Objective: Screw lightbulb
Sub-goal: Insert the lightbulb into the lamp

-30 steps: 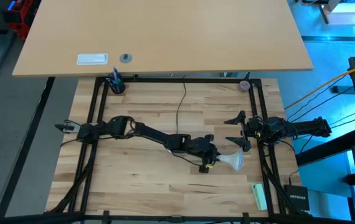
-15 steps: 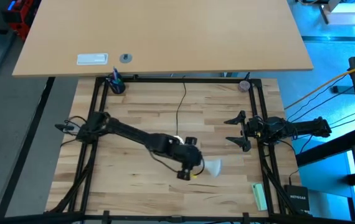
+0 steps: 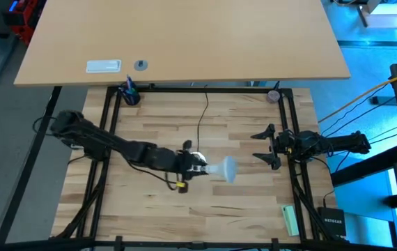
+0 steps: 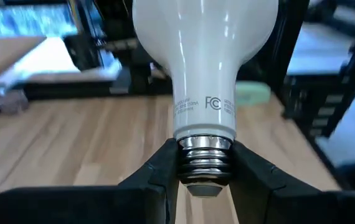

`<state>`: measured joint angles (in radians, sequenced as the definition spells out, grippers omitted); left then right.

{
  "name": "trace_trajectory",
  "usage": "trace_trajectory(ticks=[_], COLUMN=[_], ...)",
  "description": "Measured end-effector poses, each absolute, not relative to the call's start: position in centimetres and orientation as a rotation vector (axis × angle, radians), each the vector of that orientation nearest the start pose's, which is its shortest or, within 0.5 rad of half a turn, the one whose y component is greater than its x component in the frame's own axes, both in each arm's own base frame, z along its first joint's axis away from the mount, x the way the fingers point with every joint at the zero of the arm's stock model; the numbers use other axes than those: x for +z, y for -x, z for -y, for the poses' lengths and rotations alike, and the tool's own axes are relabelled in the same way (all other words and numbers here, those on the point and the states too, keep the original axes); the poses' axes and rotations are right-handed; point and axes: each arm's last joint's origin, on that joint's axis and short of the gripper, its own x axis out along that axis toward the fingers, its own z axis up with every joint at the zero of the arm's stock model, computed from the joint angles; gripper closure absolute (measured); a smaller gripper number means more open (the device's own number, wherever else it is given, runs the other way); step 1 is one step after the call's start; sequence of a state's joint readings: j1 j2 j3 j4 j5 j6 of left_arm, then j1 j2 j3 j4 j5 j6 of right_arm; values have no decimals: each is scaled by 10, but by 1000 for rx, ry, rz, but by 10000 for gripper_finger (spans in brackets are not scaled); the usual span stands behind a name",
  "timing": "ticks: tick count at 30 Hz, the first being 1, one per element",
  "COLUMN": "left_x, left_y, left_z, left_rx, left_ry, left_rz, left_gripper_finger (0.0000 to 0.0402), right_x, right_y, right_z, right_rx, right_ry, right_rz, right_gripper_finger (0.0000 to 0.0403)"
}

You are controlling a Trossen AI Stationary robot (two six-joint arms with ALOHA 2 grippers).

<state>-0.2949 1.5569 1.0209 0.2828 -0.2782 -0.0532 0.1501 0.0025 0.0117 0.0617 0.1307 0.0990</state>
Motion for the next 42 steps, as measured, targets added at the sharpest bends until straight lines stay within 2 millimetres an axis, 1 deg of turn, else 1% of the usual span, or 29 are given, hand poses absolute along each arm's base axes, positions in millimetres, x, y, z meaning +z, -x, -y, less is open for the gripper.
trace_trajectory(ticks=[2, 6, 10, 14, 17, 20, 24, 27, 29, 35, 37, 40, 42], left_x=[273, 288, 292, 295, 284, 273, 260, 259, 260, 258, 257, 257, 258], left_y=[-329, -319, -320, -324, -333, -339, -346, -346, -346, -347, -347, -347, -347], left_z=[87, 73, 63, 54, 51, 51, 53, 51, 51, 51, 51, 51, 51], left_rx=[7, 42, 69, 94, 101, 98, 95, 98, 99, 101, 99, 106, 104], left_ry=[9, 60, 83, 124, 159, 185, 200, 207, 207, 202, 215, 257, 275], left_rz=[-128, 123, 231, 324, 359, 368, 345, 344, 344, 326, 312, 314, 316], left_gripper_finger=[310, 310, 310, 310, 305, 306, 309, 305, 304, 306, 305, 308, 309], right_x=[176, 193, 209, 216, 217, 214, 216, 219, 225, 246, 252, 262, 269], right_y=[-96, -93, -87, -83, -86, -96, -110, -125, -139, -198, -217, -244, -258], right_z=[-11, -10, -8, -7, -7, -9, -11, -13, -15, -24, -28, -34, -38], right_rx=[26, 63, 45, 54, 57, 54, 59, 56, 52, 33, 55, 94, 127], right_ry=[-141, -370, -408, -452, -463, -484, -490, -484, -482, -469, -456, -383, -335], right_rz=[93, 259, 433, 519, 515, 460, 474, 467, 452, 353, 313, 236, 189], right_gripper_finger=[40, 40, 40, 40, 40, 40, 40, 40, 40, 40, 40, 40, 40])
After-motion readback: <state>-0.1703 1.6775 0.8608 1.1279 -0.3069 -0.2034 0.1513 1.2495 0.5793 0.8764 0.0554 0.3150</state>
